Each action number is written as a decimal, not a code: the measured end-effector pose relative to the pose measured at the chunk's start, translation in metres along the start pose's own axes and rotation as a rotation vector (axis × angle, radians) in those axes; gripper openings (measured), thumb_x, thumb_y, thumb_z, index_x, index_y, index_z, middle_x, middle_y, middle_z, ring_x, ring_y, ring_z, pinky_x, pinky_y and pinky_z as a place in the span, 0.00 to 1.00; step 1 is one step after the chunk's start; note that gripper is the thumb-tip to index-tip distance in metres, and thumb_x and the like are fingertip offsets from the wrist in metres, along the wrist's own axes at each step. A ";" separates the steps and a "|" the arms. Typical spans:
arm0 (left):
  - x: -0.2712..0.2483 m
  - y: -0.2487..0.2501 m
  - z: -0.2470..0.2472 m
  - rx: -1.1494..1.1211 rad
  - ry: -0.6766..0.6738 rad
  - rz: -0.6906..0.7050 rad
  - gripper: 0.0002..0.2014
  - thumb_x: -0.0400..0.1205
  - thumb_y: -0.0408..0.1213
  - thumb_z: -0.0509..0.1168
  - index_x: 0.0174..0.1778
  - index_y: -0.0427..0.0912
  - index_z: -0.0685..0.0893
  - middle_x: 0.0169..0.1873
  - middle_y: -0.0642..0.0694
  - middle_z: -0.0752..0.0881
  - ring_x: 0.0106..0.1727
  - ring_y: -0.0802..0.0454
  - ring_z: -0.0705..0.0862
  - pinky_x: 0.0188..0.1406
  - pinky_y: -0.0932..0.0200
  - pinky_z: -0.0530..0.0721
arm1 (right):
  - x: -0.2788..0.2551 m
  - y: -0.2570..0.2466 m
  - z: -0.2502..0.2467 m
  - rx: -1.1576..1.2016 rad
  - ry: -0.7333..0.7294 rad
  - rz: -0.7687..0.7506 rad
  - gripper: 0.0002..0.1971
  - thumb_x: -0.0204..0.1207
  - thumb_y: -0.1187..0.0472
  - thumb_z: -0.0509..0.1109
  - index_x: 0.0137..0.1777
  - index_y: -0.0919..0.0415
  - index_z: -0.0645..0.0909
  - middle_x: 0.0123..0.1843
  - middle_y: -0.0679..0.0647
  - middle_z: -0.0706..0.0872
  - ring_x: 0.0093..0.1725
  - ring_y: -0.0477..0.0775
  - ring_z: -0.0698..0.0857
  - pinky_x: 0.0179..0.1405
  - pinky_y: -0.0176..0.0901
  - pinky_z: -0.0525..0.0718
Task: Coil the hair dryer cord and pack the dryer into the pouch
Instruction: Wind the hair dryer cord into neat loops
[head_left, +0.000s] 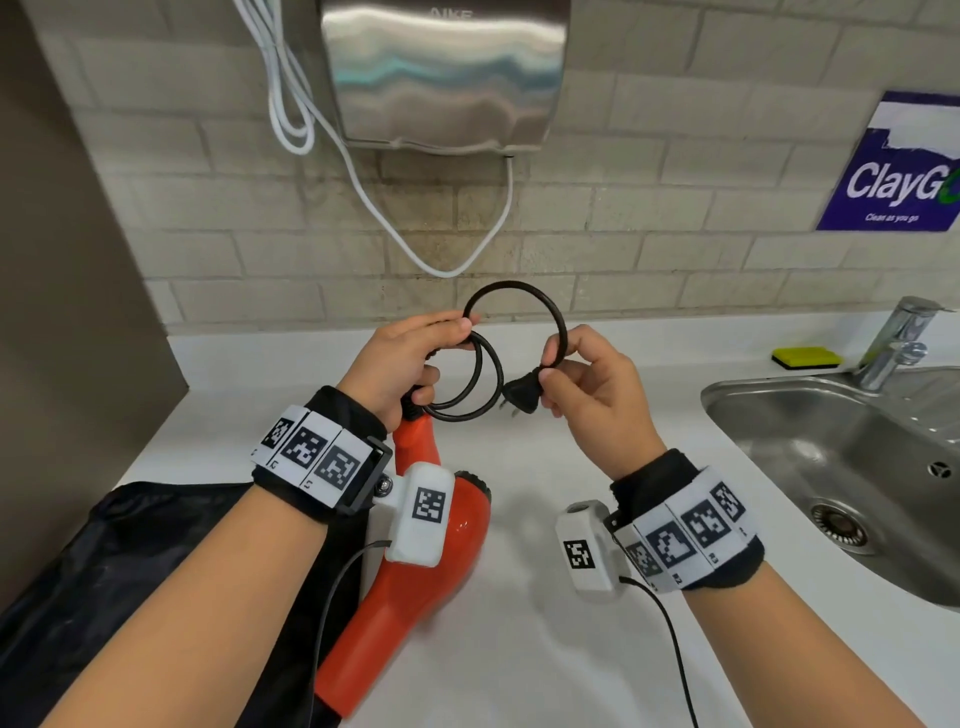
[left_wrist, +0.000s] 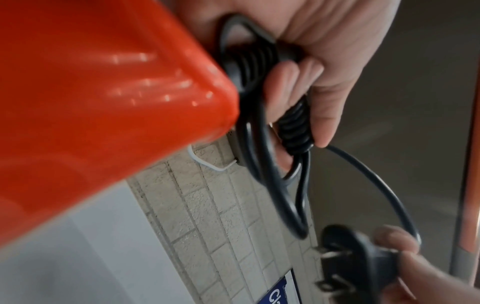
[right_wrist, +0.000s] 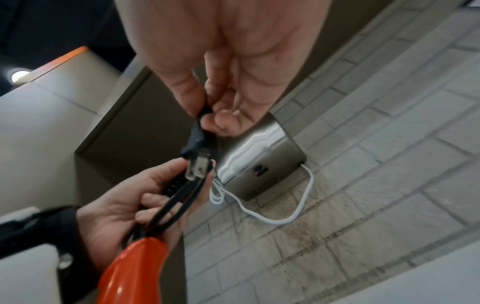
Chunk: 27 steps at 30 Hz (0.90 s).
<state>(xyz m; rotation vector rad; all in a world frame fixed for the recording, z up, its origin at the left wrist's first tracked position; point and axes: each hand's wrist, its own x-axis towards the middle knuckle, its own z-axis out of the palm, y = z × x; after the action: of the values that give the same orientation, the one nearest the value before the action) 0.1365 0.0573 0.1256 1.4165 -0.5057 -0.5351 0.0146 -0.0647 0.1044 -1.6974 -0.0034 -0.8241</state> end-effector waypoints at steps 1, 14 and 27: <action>0.000 0.000 0.000 0.002 0.004 0.004 0.11 0.79 0.38 0.66 0.56 0.43 0.85 0.39 0.50 0.86 0.14 0.61 0.60 0.11 0.71 0.59 | -0.001 -0.002 0.002 0.009 0.019 -0.025 0.09 0.67 0.73 0.60 0.36 0.57 0.72 0.30 0.53 0.73 0.23 0.37 0.77 0.25 0.24 0.73; -0.010 -0.002 0.018 0.095 -0.164 0.032 0.08 0.78 0.39 0.66 0.50 0.44 0.87 0.39 0.49 0.86 0.15 0.61 0.61 0.12 0.69 0.60 | 0.010 0.023 0.026 -0.423 0.127 -0.270 0.14 0.65 0.74 0.72 0.36 0.57 0.72 0.39 0.46 0.71 0.39 0.32 0.73 0.43 0.21 0.73; -0.006 -0.004 0.020 -0.023 -0.137 0.037 0.04 0.76 0.37 0.68 0.43 0.43 0.86 0.37 0.50 0.87 0.15 0.61 0.60 0.12 0.69 0.59 | -0.001 0.044 0.022 -0.397 0.014 -0.141 0.07 0.77 0.60 0.60 0.47 0.56 0.62 0.28 0.43 0.70 0.24 0.39 0.74 0.23 0.27 0.69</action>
<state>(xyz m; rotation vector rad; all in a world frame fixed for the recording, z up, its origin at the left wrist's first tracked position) 0.1190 0.0451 0.1233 1.3522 -0.6319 -0.6090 0.0433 -0.0594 0.0654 -2.0824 0.0548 -0.9894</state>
